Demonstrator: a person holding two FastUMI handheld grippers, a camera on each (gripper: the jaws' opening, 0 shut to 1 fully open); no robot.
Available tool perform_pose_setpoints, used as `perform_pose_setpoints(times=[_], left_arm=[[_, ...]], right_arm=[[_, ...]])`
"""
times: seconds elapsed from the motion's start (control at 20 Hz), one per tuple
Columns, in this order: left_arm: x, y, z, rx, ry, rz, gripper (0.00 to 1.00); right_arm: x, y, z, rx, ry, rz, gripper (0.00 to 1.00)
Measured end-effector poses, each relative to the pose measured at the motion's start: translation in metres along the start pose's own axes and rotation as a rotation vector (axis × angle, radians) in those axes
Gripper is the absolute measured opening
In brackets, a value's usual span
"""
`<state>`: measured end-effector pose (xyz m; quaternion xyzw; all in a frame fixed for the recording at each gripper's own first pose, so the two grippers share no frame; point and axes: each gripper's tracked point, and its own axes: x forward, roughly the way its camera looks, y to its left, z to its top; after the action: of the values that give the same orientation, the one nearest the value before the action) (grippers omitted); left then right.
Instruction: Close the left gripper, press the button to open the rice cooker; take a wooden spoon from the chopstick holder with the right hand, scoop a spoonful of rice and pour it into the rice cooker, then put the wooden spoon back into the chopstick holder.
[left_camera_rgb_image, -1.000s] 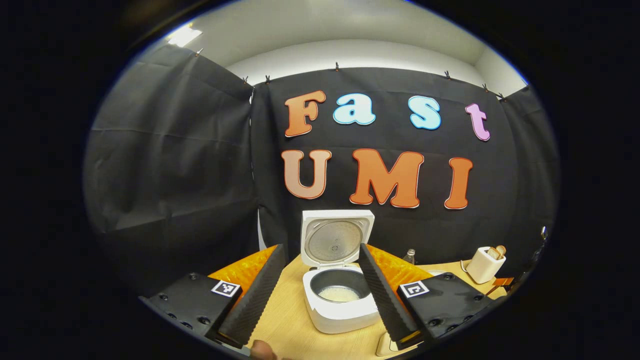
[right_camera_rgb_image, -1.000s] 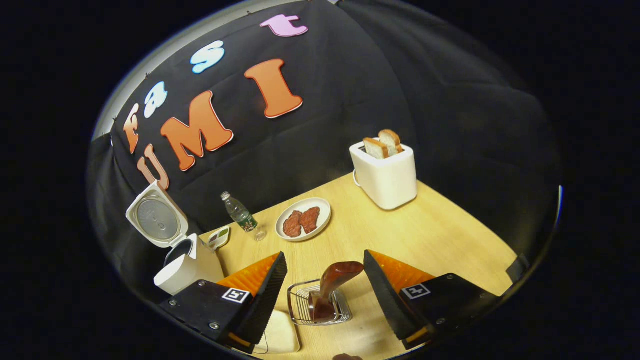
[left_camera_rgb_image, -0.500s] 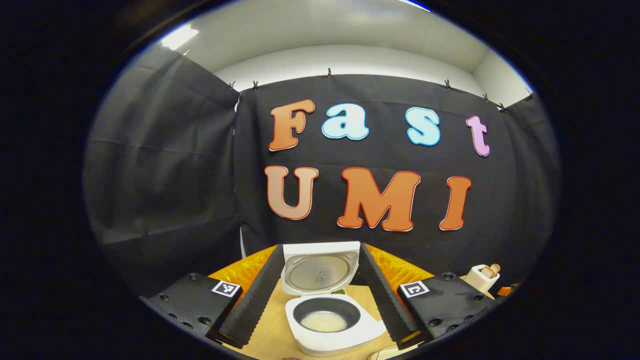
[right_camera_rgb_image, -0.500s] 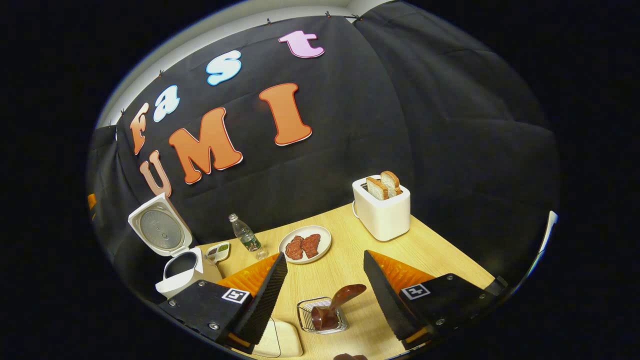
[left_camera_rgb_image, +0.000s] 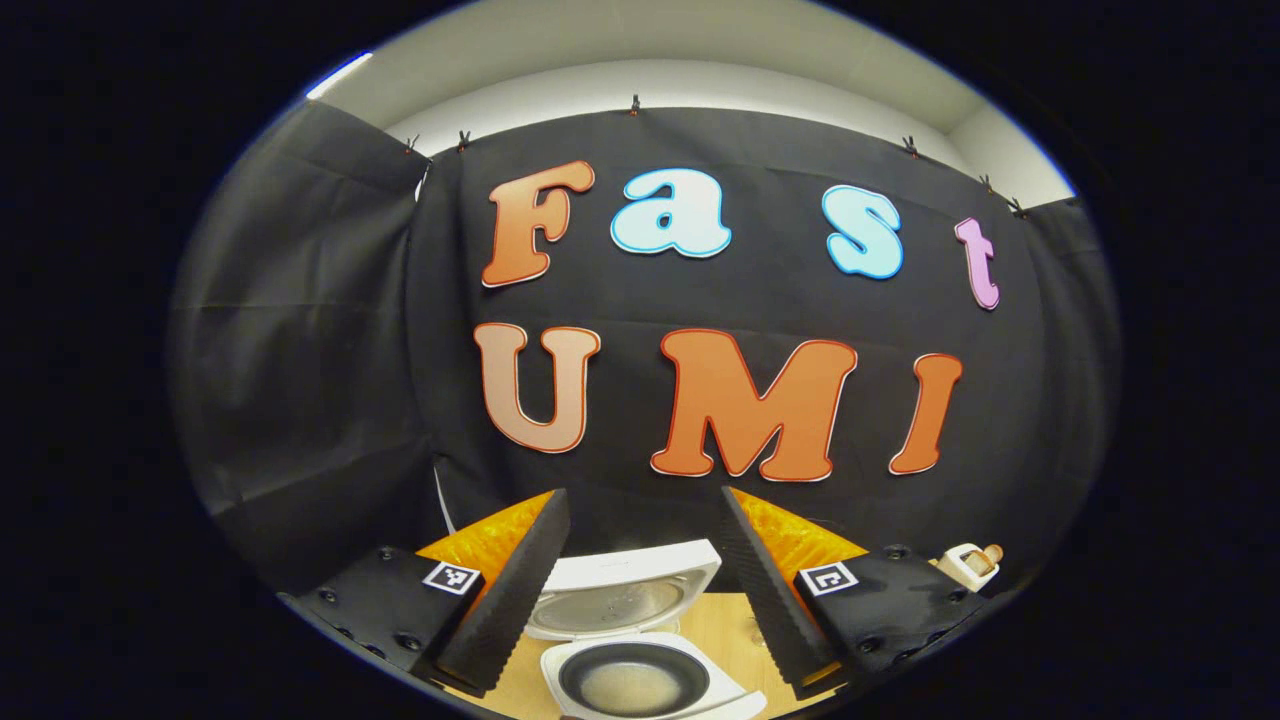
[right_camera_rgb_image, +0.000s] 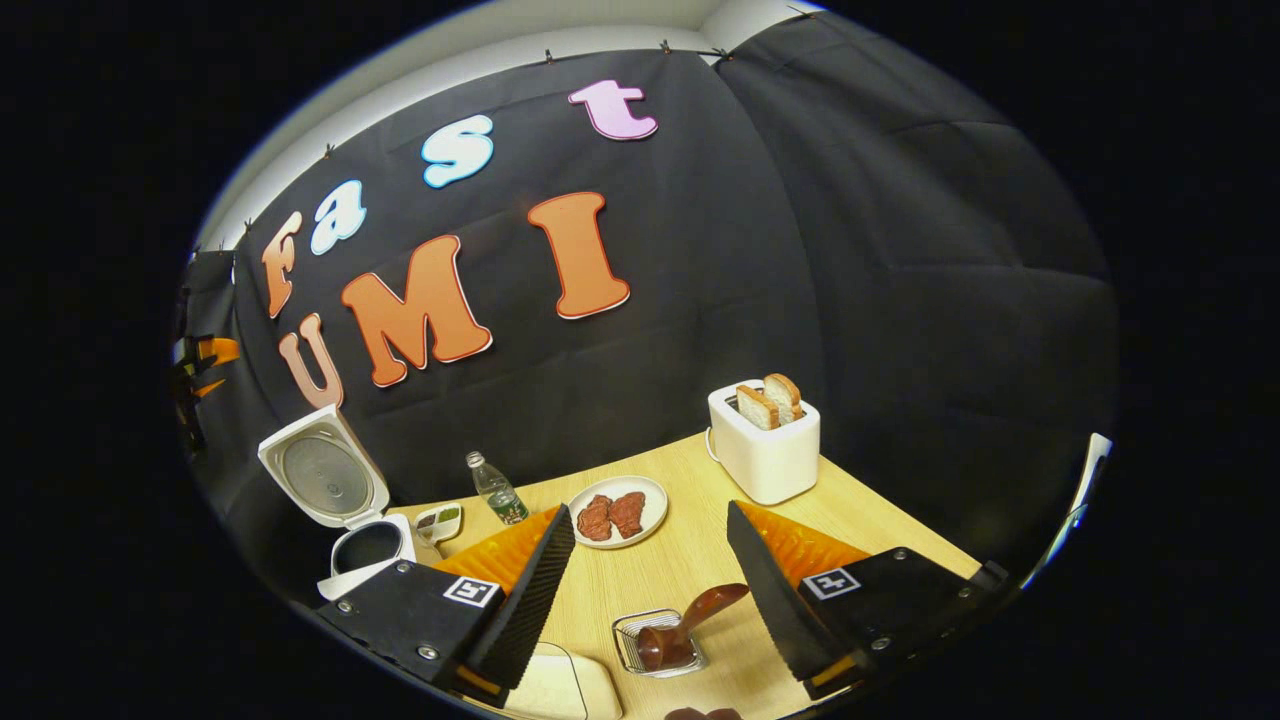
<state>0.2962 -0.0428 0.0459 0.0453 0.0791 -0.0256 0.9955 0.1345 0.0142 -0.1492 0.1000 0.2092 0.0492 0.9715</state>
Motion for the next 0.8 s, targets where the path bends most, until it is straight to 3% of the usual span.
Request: perform_pose_setpoints(times=[0.4,0.8], left_arm=[[0.108,0.007,-0.065,0.032,0.131,0.001,1.0],[0.143,0.008,-0.124,-0.014,0.26,-0.011,1.0]], right_arm=[[0.007,-0.003,0.006,-0.004,-0.007,-0.062,0.95],[0.018,0.006,0.016,0.006,-0.013,-0.086,0.94]])
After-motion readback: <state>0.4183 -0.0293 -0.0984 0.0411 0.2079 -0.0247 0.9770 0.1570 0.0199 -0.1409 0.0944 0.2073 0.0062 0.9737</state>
